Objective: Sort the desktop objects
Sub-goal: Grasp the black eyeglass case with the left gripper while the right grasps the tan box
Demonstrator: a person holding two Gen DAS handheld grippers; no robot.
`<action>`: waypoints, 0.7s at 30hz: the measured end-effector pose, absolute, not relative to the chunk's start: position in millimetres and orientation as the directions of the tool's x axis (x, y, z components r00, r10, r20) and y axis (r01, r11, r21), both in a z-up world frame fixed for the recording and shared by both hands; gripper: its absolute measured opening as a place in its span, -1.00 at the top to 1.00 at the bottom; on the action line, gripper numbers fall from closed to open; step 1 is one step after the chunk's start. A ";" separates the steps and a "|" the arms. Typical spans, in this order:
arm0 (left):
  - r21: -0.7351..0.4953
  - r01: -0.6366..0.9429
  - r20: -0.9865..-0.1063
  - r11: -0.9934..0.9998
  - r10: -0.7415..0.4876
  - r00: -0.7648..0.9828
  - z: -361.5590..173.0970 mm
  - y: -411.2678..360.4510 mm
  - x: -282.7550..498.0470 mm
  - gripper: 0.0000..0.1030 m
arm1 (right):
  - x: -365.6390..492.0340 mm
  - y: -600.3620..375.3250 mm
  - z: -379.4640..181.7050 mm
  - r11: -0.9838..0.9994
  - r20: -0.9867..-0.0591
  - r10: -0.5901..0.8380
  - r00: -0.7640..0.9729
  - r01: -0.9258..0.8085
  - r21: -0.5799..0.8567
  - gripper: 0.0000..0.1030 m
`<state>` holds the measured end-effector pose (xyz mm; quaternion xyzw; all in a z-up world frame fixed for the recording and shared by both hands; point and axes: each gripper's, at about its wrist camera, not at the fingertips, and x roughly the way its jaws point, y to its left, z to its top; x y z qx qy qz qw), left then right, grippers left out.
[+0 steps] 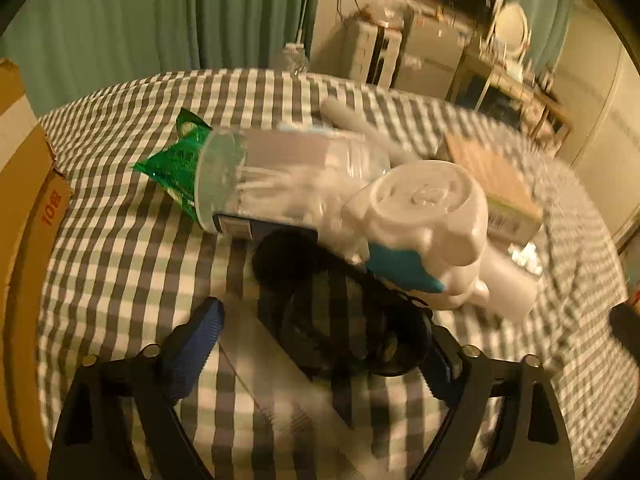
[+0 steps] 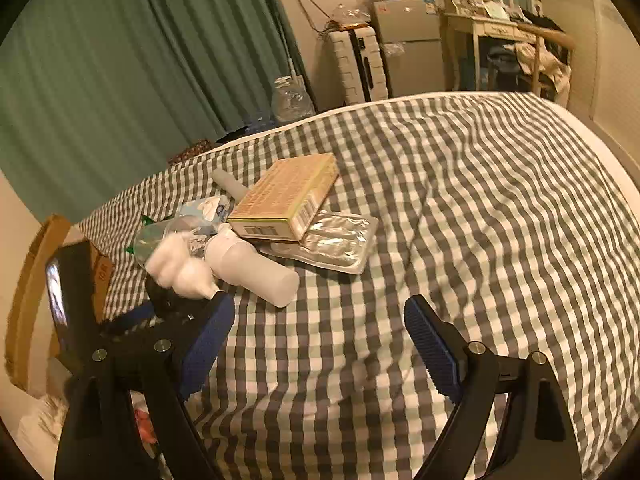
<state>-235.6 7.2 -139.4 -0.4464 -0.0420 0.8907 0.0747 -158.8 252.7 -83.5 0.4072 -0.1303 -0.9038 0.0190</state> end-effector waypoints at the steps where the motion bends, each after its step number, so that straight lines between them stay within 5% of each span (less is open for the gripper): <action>1: -0.157 -0.106 -0.776 -0.982 0.189 -0.601 -138.9 5.1 -234.6 -0.57 | -160.1 248.5 -83.5 -0.971 -0.730 -0.124 -0.672 -0.069 0.229 -0.70; 3: -0.147 -0.123 -0.777 -0.981 0.192 -0.599 -141.1 6.3 -235.0 -0.29 | -161.5 243.7 -82.6 -0.977 -0.727 -0.107 -0.678 -0.064 0.204 -0.70; 15: -0.153 -0.015 -0.799 -0.988 0.132 -0.587 -142.2 -12.2 -232.4 -0.28 | -239.0 244.5 -77.5 -0.942 -0.679 -0.081 -0.729 -0.166 0.290 -0.70; 21: -0.167 0.053 -0.798 -0.985 0.103 -0.593 -139.3 -29.5 -229.1 -0.28 | -293.2 198.0 -86.1 -0.972 -0.771 -0.037 -0.636 -0.155 0.174 -0.71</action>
